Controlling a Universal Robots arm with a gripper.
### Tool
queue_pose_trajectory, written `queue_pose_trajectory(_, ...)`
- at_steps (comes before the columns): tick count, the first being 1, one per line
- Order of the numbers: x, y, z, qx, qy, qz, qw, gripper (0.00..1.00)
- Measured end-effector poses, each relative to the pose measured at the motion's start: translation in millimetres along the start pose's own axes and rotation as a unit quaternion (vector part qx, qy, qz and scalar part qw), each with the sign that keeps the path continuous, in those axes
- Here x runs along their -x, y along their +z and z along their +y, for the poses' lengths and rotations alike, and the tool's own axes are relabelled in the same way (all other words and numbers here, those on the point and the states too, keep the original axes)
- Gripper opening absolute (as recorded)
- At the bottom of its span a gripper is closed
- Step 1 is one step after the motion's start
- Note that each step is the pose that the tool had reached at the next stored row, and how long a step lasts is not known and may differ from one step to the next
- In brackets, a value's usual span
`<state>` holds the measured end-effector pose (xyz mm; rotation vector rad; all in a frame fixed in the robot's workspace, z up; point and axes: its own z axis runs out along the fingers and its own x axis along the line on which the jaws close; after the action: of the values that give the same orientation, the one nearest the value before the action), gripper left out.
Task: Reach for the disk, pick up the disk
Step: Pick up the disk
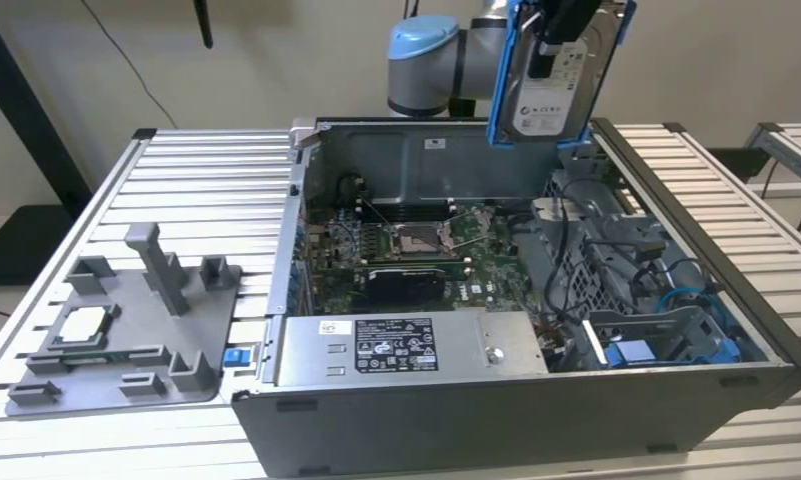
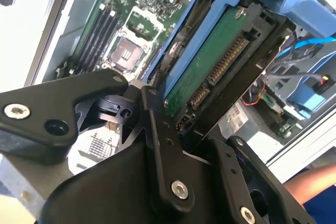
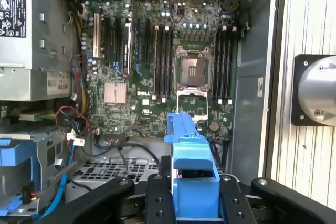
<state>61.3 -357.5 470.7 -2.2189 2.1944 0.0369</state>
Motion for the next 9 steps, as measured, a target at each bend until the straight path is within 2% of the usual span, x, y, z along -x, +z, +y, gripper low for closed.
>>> queue_pose_trajectory(9, -0.4, -0.1, -29.6, 0.0000, 0.000, 0.0000, 1.0000, 0.00)
